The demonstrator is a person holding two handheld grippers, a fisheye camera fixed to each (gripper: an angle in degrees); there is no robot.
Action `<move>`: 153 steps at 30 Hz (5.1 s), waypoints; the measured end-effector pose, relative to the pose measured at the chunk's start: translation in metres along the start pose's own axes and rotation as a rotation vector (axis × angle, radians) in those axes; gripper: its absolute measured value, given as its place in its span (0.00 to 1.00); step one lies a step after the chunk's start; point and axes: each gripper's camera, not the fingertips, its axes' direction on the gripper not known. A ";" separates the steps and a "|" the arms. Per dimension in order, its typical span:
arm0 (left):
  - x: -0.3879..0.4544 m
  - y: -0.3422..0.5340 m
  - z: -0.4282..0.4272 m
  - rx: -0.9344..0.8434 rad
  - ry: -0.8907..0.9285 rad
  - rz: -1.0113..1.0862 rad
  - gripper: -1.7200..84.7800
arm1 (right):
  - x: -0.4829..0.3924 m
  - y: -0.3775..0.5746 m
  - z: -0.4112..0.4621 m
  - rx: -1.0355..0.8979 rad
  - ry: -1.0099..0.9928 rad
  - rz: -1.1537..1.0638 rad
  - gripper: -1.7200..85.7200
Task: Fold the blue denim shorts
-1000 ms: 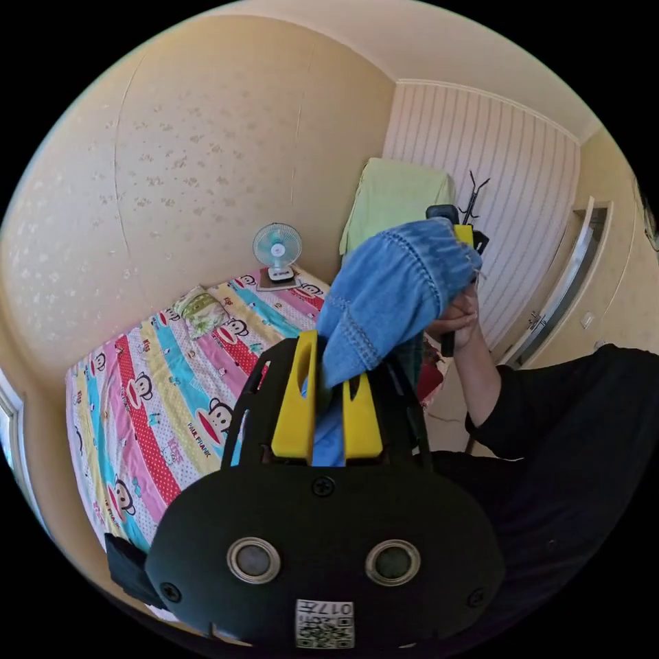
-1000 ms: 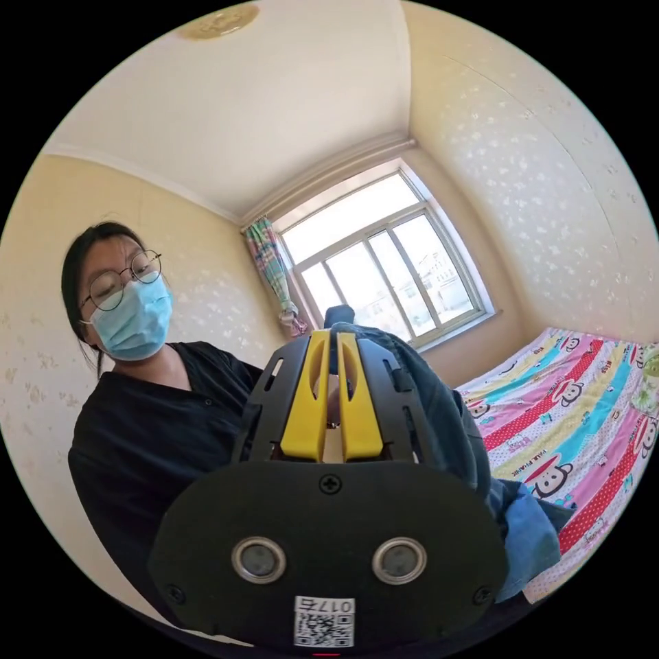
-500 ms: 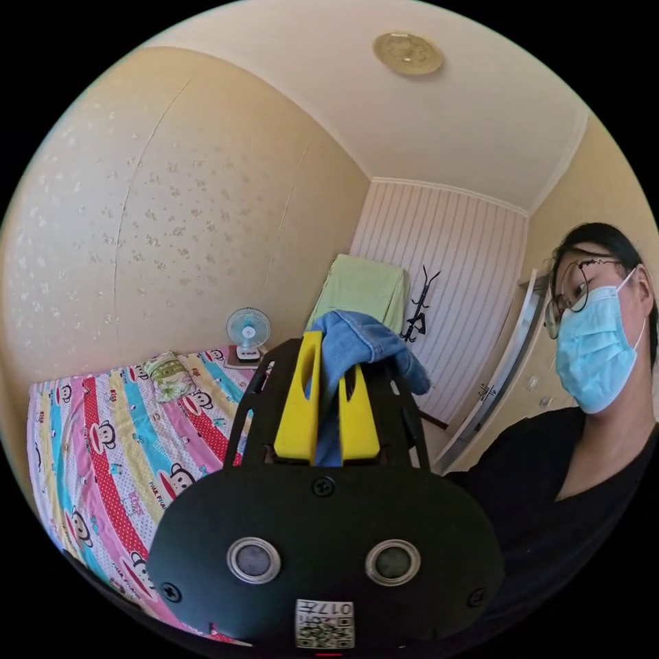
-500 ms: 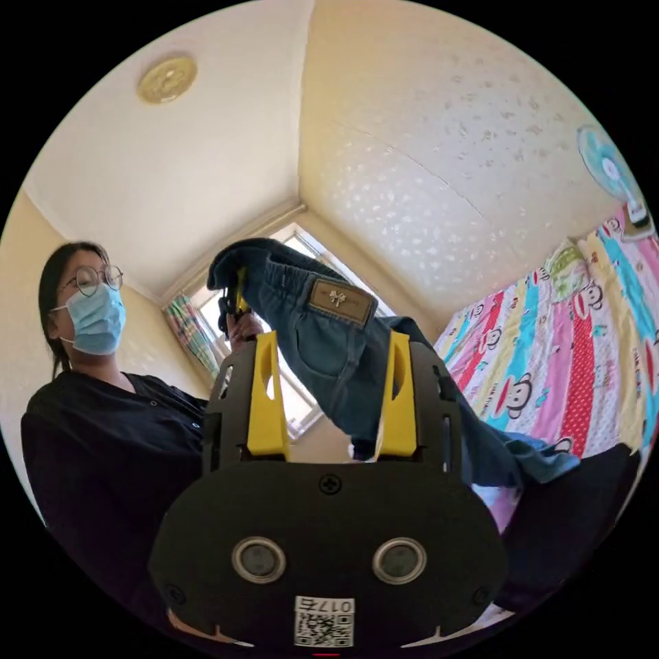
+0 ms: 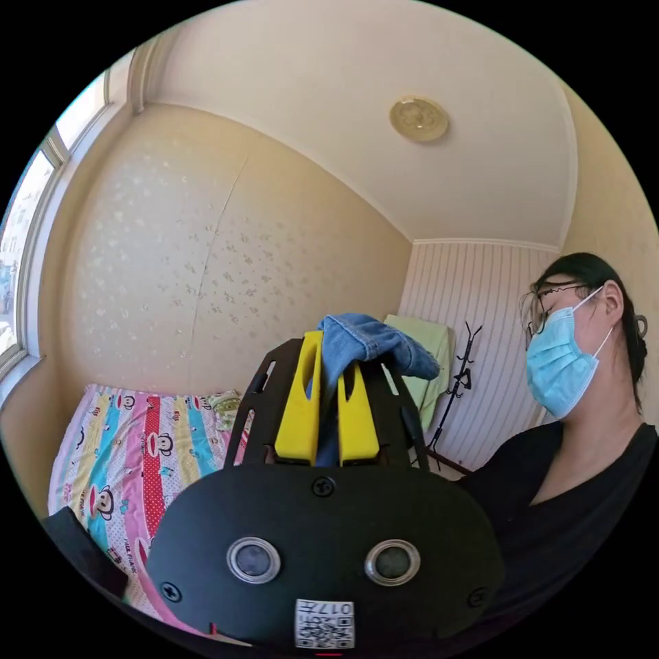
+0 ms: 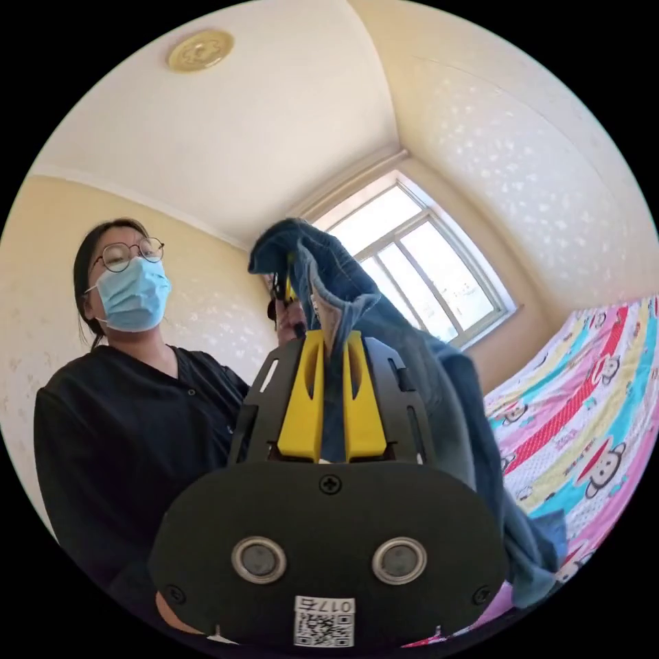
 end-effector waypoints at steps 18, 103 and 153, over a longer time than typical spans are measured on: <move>-0.046 -0.203 -0.136 0.212 -0.167 0.041 0.04 | -0.107 -0.216 0.103 -0.052 0.355 -0.600 0.04; -0.790 -0.089 -0.366 -0.253 0.396 -1.572 0.01 | 1.198 -0.228 -0.308 0.153 0.189 0.776 0.05; -0.759 -0.084 -0.233 -0.994 -0.029 -1.178 0.12 | 0.794 0.072 -0.401 -0.923 0.390 1.212 0.18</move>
